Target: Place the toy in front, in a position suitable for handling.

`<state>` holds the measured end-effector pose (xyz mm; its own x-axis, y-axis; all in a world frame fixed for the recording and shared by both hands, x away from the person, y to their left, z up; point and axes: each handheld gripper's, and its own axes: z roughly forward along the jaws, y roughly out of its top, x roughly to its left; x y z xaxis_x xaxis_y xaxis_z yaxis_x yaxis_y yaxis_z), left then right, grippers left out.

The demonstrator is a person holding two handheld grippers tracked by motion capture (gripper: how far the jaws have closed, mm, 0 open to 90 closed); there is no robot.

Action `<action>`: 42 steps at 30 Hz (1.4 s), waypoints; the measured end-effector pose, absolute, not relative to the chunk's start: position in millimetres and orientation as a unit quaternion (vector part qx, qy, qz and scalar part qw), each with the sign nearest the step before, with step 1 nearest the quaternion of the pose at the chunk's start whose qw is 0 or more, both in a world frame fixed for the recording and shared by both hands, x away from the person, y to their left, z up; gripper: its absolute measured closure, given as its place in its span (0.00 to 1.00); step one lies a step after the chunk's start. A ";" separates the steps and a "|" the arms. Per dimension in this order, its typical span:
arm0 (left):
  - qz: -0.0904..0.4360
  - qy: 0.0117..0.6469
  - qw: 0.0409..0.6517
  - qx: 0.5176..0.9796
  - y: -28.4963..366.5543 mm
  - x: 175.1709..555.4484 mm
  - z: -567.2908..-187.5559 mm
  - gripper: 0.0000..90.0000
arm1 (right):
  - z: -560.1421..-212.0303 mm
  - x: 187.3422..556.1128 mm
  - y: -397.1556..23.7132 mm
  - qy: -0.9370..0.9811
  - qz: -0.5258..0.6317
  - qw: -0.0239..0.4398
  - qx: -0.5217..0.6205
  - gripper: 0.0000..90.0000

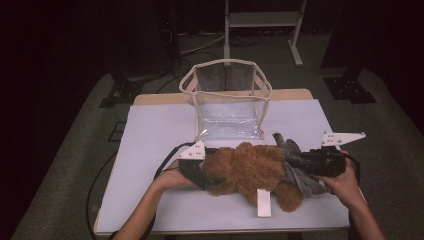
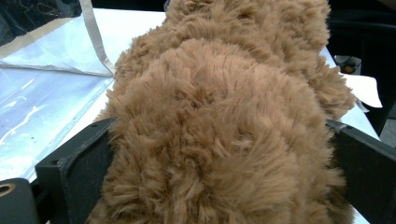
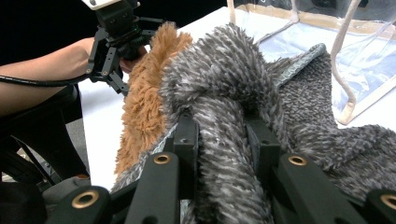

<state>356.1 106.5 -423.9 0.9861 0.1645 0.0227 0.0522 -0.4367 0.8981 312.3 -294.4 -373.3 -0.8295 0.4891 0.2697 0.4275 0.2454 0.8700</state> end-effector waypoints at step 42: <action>0.099 0.075 0.451 0.884 139.8 339.6 -384.7 0.18 | -405.8 302.2 -295.6 0.809 0.497 -0.007 0.314 0.81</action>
